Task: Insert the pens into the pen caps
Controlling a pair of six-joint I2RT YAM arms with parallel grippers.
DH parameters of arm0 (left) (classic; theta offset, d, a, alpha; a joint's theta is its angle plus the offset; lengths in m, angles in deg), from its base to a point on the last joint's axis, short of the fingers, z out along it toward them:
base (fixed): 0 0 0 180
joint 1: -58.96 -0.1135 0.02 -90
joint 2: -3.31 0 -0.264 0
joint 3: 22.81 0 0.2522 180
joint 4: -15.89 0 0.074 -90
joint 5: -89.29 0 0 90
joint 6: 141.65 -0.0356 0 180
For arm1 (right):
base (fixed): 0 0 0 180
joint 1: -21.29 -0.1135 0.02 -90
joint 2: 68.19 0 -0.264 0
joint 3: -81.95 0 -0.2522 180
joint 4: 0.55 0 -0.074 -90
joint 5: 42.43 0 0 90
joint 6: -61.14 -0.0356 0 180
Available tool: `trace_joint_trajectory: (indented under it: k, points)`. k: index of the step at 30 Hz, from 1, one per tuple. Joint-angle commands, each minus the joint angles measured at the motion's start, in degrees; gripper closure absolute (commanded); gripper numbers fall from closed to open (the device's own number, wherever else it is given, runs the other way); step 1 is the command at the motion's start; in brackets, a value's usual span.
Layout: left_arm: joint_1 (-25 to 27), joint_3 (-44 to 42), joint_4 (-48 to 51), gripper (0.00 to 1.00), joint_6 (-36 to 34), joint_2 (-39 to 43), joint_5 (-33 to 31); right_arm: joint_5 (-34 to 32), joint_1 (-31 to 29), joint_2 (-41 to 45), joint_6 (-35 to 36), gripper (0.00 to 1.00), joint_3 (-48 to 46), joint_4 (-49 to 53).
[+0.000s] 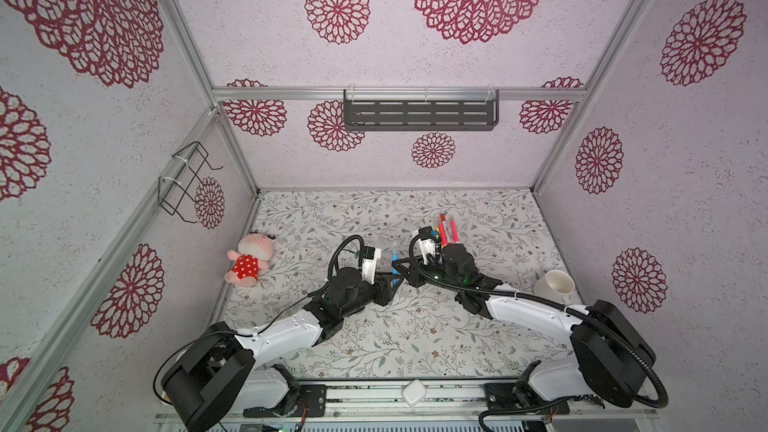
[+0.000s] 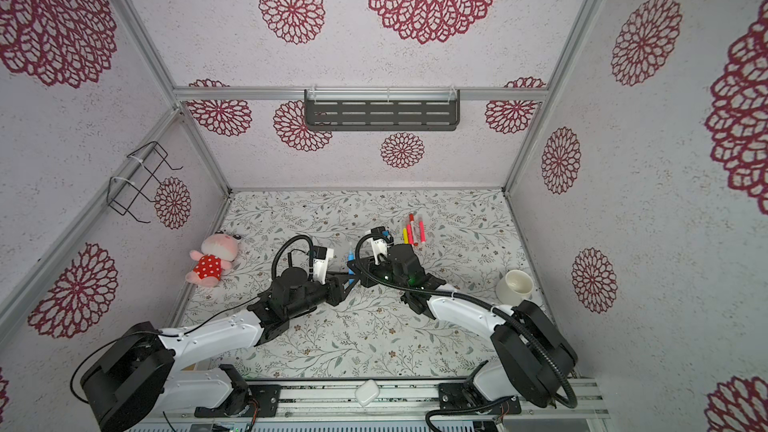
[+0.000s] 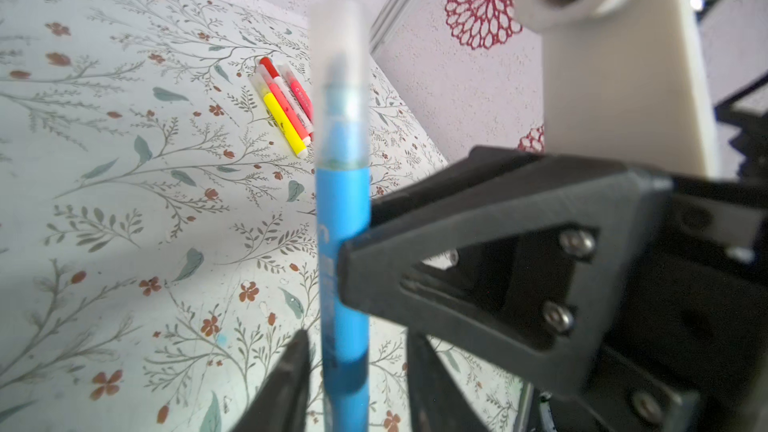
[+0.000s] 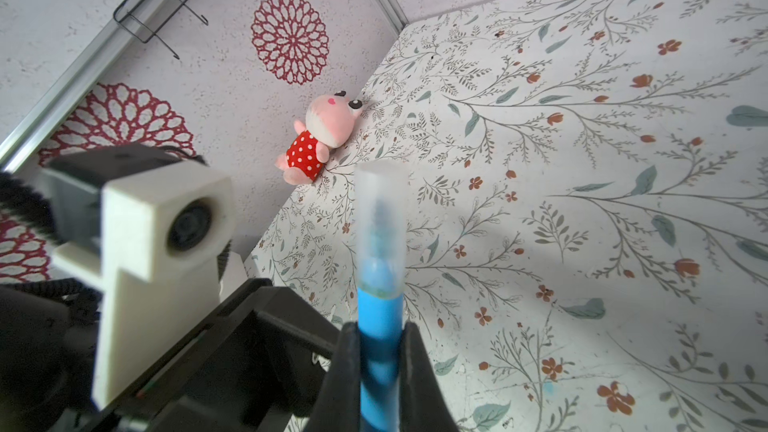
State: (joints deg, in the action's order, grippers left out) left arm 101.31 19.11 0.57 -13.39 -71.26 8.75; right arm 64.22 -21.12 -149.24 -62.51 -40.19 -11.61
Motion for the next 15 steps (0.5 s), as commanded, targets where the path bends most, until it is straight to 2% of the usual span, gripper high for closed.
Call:
trace_joint_trajectory:
  k: [1,7,15]
  points:
    - [0.32,0.92,2.15,0.5,-0.83,1.6,-1.27,-4.28,1.98,0.81,2.91,0.95,4.25,5.06]
    - [0.33,-0.18,6.01,0.48,-1.43,5.2,-4.52,-11.19,7.52,-5.0,7.64,0.94,14.67,22.71]
    - [0.32,-1.62,10.37,0.47,-2.66,10.86,-8.88,-13.55,15.16,-23.84,14.19,0.93,35.68,40.03]
